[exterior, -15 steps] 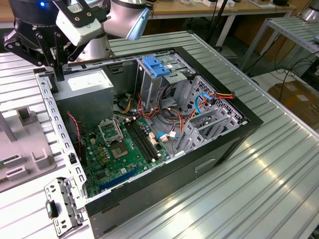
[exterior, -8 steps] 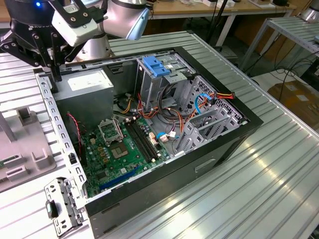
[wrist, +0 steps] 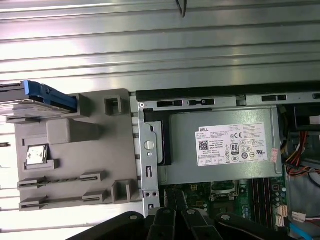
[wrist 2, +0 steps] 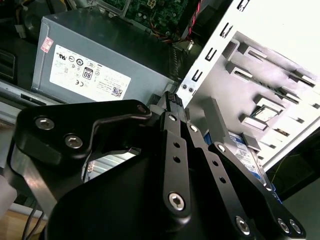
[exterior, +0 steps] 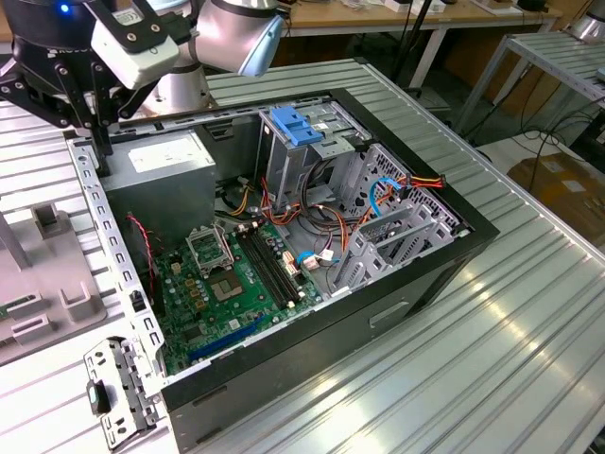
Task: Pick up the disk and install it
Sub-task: 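Reach for the disk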
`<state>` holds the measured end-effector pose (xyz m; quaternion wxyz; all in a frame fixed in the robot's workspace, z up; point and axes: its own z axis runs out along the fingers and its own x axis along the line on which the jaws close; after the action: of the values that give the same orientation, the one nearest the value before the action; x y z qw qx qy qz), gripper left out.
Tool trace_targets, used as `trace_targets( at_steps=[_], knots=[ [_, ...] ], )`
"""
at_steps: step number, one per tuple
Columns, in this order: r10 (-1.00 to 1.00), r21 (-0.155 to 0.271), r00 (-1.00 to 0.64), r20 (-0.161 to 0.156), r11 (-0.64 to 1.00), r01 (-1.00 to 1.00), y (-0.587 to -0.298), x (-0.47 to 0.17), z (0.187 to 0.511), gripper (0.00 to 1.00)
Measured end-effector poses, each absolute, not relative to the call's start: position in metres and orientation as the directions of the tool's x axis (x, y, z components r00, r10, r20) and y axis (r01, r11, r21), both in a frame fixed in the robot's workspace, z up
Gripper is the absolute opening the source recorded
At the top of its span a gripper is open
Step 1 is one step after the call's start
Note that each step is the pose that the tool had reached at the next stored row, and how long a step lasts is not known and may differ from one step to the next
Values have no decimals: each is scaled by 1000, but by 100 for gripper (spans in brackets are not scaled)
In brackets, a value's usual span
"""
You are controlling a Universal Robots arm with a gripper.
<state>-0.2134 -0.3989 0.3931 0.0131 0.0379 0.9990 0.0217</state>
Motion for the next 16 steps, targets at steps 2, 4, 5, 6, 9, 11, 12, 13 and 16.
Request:
trace_targets(
  at_steps=[2,4,5,6,9,11,12,13,16],
  knots=[
    [76,44,-997,-24,996,75,-399,-214,393,11],
    [76,44,-997,-24,996,75,-399,-215,393,11],
    [76,44,-997,-24,996,75,-399,-216,393,11],
    [76,44,-997,-24,996,75,-399,-216,393,11],
    [76,44,-997,-24,996,75,-399,-218,393,11],
    [76,44,-997,-25,996,75,-399,-219,393,11],
    [76,44,-997,-24,996,75,-399,-220,393,11],
    [76,44,-997,-24,996,75,-399,-221,393,11],
    [76,44,-997,-24,996,75,-399,-223,393,11]
  ],
)
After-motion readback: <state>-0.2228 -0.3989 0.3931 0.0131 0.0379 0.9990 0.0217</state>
